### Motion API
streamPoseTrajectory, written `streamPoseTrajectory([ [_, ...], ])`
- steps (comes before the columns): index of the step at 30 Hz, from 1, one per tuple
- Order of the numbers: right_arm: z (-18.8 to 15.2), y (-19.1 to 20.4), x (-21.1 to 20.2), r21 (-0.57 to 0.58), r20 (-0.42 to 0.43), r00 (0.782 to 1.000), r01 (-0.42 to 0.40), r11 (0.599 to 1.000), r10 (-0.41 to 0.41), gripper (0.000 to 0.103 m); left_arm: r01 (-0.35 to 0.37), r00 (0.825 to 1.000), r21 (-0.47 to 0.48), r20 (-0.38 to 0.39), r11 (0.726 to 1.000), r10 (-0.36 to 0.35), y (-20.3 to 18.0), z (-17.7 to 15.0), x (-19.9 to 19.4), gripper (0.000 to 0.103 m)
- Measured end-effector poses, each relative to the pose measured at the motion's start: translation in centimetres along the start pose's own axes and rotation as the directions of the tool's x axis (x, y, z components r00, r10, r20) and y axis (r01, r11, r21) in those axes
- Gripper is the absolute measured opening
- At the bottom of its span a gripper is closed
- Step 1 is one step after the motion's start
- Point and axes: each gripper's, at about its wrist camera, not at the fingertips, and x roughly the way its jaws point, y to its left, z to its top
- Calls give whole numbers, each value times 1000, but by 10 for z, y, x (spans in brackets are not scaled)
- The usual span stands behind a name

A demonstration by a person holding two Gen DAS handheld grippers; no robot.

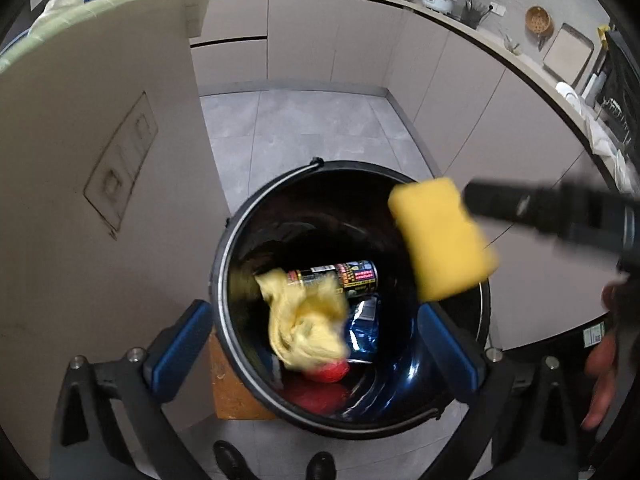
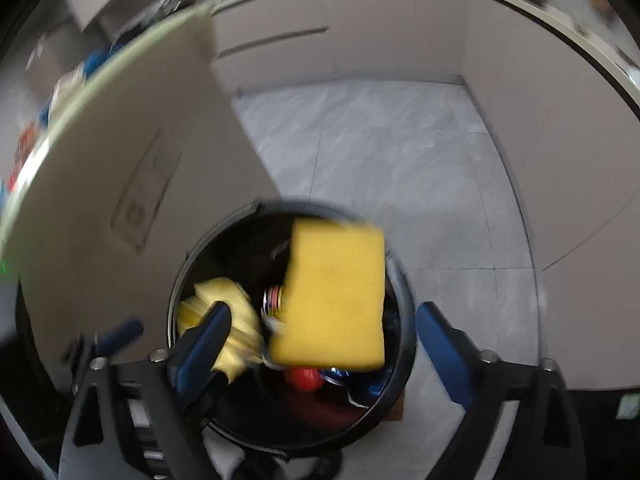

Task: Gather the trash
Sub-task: 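Carry the yellow cloth and sponge over the black bin and release both, then move both open grippers back toward the table items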

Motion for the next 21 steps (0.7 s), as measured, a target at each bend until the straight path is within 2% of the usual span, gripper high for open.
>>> streamPoseTrajectory([
  [7, 13, -7, -20, 31, 43, 999, 31, 999, -33, 95, -12, 999, 1, 30, 1000, 12, 1, 11, -12, 102],
  [14, 12, -4, -34, 22, 44, 997, 59, 998, -60, 95, -14, 999, 5, 46, 1000, 13, 5, 22, -26, 102],
  [21, 14, 4, -61, 32, 71, 995, 74, 997, -76, 96, -14, 994, 7, 113, 1000, 13, 6, 38, -67, 103],
])
